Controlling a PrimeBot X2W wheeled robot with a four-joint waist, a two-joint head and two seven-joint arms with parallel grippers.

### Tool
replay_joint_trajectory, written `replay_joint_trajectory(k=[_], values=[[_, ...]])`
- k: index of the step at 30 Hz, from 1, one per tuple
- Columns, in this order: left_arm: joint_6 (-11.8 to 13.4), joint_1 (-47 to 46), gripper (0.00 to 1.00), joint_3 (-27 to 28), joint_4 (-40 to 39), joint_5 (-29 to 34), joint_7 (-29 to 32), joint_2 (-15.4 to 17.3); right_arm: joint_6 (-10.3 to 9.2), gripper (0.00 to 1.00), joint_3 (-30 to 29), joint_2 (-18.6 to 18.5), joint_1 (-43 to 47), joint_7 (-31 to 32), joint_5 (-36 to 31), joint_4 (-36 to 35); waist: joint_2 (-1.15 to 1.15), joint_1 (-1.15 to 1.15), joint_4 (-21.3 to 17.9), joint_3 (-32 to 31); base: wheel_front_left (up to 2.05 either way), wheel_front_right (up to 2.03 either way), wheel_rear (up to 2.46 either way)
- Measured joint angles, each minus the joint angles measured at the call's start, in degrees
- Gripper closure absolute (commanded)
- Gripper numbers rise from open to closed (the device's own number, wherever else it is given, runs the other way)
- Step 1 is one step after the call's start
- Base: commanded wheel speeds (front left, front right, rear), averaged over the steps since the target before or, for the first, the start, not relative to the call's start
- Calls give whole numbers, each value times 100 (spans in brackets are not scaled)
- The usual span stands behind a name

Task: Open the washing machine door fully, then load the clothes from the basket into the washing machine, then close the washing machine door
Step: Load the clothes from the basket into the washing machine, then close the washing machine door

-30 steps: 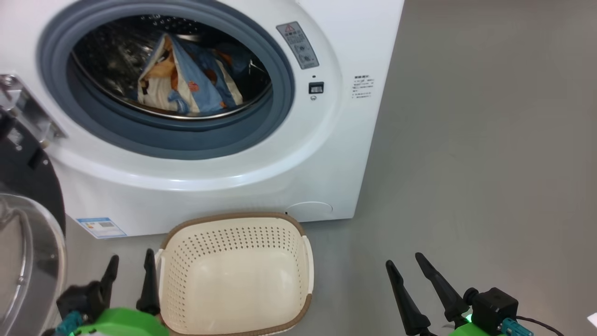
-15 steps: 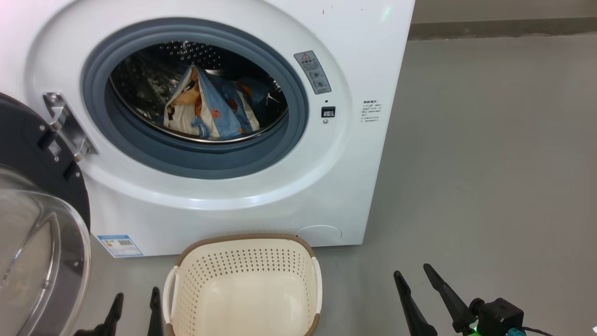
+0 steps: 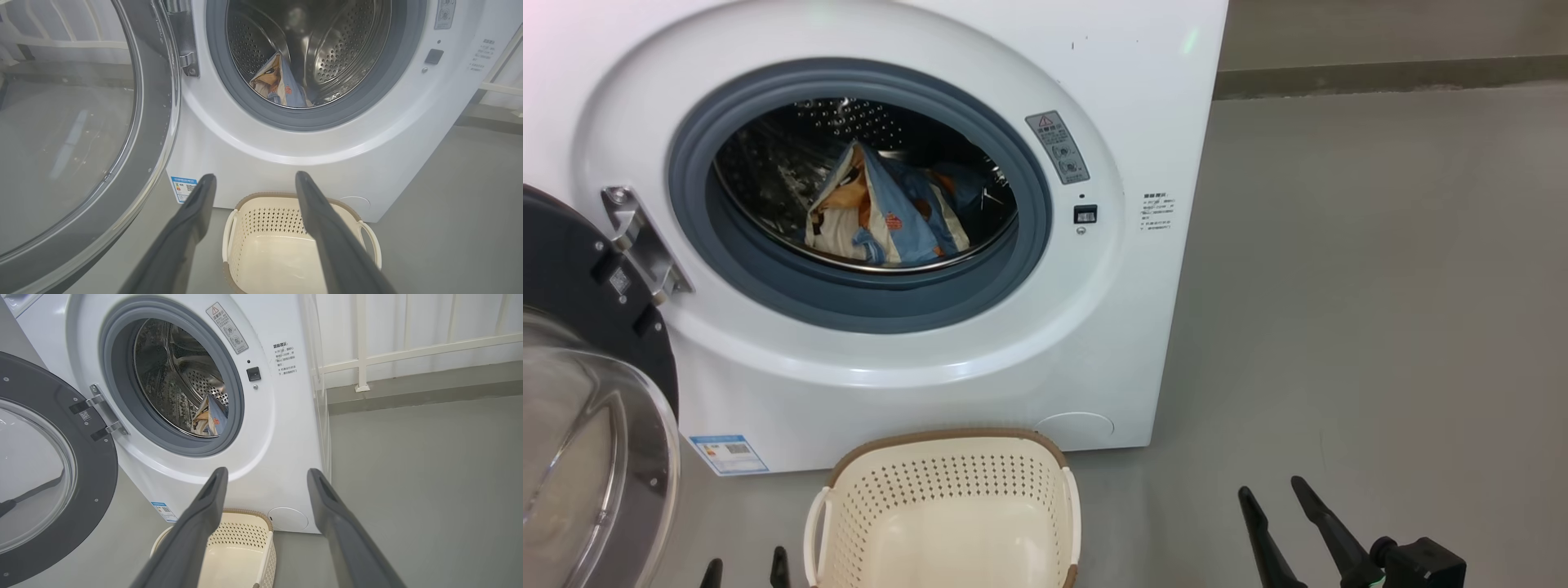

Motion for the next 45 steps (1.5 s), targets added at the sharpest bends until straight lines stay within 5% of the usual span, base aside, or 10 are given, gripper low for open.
replay_joint_trajectory(k=[32,45], values=[[-66,174,0,59,2,205,0,-41,0,0,-309,11,213,0,0,-105,0,0,88,-64,-2,2,0],[-16,170,0,49,35,212,0,-43,0,0,-300,18,212,0,0,-111,0,0,102,-24,-131,131,0]])
